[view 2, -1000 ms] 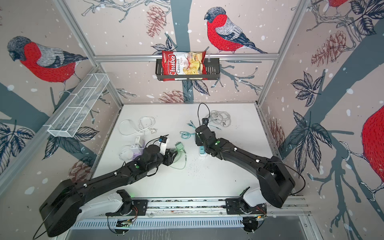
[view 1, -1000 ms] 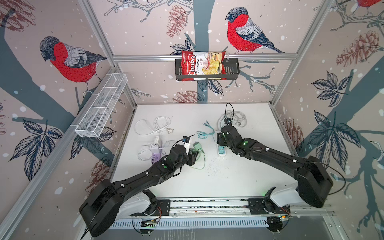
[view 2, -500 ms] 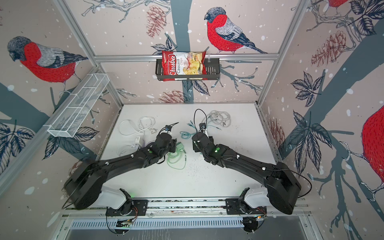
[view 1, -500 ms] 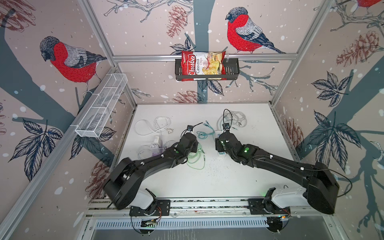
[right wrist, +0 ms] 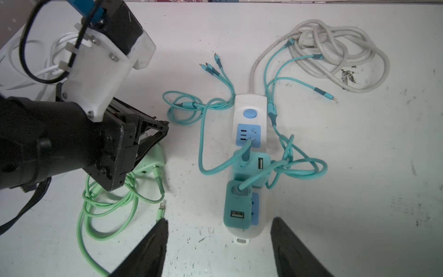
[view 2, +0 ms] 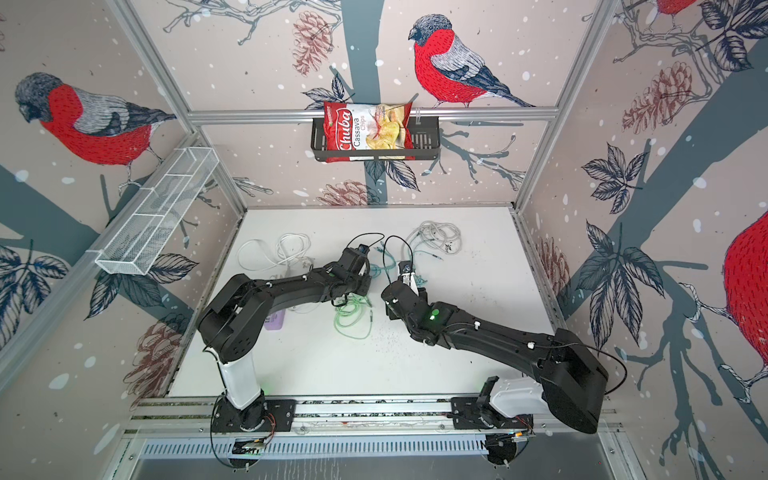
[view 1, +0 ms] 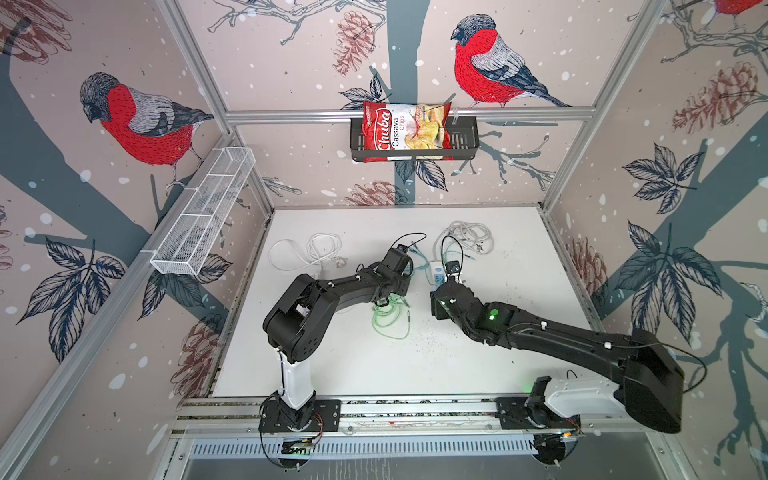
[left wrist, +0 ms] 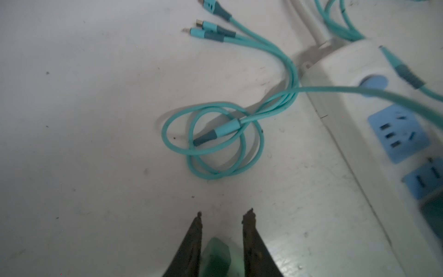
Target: Insert the plug
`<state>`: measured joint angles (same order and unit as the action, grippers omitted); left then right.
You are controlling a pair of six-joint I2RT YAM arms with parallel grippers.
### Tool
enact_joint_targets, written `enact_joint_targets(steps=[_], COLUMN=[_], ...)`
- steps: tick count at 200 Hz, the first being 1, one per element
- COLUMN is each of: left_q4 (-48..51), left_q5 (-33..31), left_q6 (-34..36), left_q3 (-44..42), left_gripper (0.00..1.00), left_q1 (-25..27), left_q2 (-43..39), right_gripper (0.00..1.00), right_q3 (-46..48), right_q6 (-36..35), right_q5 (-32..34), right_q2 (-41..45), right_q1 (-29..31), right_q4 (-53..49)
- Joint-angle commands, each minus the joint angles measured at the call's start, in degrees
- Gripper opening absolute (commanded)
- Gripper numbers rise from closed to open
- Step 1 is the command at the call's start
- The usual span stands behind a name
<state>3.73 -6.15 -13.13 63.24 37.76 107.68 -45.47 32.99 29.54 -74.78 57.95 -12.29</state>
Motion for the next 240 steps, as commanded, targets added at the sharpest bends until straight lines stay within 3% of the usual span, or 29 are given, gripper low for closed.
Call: enact_joint_targets(steps=[1,47,113,185,219,240], left_q4=[1.45,3.65,3.17,1.68,0.5,-0.34], left_q5=[2.01,-0.09,-2.18,-2.12,-2.38,-2.11], left_q6=[-0.02,-2.39,-8.96,-14.63,-16.03,-16.8], left_q3=[0.22,-2.47,-11.56,-19.3,-23.47,-25.51], left_gripper=[0.29,0.29,0.29,0.28,0.28,0.27], left_q1=[-0.23,-0.54,-0.58,-3.58,-4.0,-4.77], left_q2=[1.27,-0.48,-7.03,-13.97,-17.08,-19.41], right_gripper=[0.69,0.69,0.67,0.62,0.6,0.6], right_q3=[0.62,1.03,1.64,-3.2,-3.04,-3.78], right_q6=[1.79,1.86,1.72,1.8,0.7,0.03], right_q5=[1.59,0.9,-4.99,-8.11,-17.13,-18.31], right_q2=[-0.3,-1.65,-5.18,-17.17,-18.26,-18.69], right_q1=[0.53,0.91,3.95,10.16,11.25,12.65], right_q4=[0.82,2.15,9.91,19.55,26.7,27.98])
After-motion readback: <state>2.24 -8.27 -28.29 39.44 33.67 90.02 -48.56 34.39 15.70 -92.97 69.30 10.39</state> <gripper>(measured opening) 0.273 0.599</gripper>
